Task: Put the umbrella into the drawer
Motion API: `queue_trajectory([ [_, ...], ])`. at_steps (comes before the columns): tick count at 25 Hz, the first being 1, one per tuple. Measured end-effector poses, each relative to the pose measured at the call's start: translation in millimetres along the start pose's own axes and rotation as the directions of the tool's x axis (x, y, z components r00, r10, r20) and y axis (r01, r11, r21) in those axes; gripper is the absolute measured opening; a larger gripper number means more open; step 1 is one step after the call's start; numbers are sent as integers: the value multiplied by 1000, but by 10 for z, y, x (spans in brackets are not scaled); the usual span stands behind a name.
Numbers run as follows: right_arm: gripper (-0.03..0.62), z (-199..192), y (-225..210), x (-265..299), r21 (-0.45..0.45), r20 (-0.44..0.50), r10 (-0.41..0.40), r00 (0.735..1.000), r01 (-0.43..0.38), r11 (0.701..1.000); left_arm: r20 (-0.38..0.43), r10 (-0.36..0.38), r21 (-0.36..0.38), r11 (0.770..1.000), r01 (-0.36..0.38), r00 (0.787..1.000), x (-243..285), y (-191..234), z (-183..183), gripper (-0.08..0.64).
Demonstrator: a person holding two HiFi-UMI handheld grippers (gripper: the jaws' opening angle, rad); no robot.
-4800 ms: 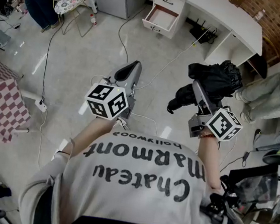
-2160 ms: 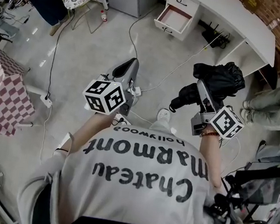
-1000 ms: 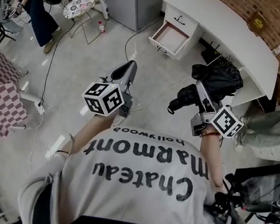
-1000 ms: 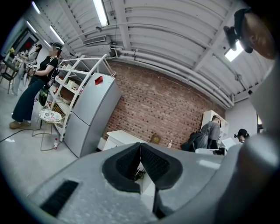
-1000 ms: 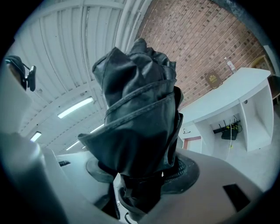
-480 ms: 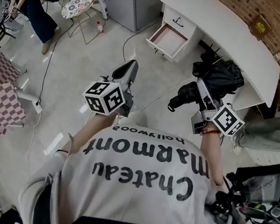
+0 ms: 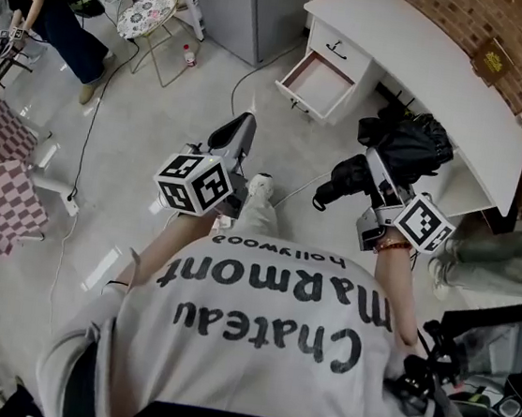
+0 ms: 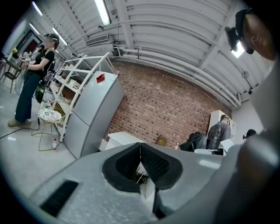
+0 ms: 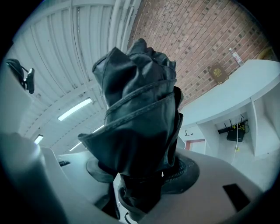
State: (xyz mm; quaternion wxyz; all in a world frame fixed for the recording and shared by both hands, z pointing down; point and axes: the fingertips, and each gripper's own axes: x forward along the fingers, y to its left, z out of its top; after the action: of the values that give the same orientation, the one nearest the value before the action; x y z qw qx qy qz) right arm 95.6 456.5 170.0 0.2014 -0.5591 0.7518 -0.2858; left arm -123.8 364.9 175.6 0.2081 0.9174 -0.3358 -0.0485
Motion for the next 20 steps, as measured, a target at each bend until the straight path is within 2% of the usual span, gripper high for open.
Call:
queue_trajectory([
  [4, 256, 182, -171, 170, -13, 11, -44, 999, 44, 999, 13, -19, 3, 1000, 19, 1000, 298, 84, 120, 17],
  [11, 255, 526, -308, 676, -43, 29, -19, 999, 20, 999, 38, -41, 26, 999, 40, 998, 947, 404, 473, 17],
  [20, 255, 1110, -573, 1561, -63, 79, -57, 995, 62, 996, -19, -118, 36, 992, 119, 993, 2129, 921, 924, 17],
])
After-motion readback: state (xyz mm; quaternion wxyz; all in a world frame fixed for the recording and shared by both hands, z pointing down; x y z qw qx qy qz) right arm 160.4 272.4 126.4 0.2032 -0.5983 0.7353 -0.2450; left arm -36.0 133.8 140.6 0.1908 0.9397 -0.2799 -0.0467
